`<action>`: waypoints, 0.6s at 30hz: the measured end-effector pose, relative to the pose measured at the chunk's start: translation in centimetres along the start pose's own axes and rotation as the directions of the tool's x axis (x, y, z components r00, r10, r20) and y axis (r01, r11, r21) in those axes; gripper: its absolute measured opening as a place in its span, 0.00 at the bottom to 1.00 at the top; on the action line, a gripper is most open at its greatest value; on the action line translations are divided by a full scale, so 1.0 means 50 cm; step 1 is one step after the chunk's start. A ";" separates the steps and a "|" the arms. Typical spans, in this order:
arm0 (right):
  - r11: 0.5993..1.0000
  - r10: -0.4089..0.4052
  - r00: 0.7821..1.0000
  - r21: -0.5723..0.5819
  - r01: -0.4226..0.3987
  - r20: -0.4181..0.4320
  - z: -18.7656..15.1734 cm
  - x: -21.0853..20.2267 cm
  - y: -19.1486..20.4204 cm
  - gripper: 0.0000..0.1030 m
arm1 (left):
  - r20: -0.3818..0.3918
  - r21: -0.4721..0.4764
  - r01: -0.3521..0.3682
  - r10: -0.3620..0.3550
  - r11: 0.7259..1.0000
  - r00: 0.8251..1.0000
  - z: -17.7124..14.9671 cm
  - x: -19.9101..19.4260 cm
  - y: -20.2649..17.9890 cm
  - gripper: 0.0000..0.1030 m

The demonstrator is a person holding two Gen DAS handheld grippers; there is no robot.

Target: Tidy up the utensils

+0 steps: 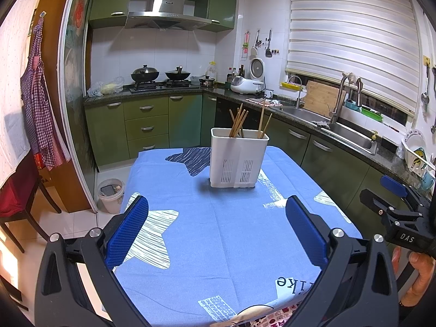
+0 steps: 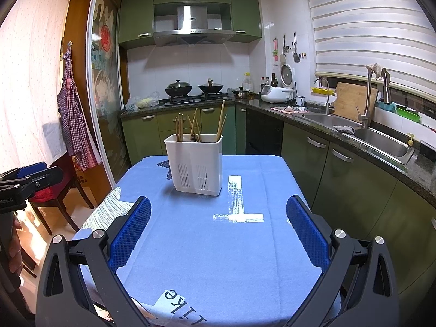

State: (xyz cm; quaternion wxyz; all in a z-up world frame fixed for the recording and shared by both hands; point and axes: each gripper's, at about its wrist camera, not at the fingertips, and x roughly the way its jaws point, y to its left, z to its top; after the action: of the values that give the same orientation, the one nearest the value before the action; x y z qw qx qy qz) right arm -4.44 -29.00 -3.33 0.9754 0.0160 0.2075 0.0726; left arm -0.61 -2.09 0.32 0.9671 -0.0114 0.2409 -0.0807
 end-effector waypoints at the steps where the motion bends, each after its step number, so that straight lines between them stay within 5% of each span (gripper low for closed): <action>1: 1.000 0.000 1.000 0.000 0.000 0.000 0.000 0.001 0.001 0.95 | -0.001 0.000 0.001 -0.001 1.000 1.000 0.000 0.000 0.000 0.93; 18: 1.000 0.003 1.000 -0.002 -0.003 -0.003 0.002 0.003 -0.002 0.95 | -0.024 -0.016 0.004 -0.004 1.000 1.000 -0.007 0.006 -0.008 0.93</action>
State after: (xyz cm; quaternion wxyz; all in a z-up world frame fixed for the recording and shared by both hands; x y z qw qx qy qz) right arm -4.27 -29.08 -3.29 0.9750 0.0153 0.2088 0.0743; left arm -0.58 -2.50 -0.07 0.9639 -0.0188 0.2529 -0.0809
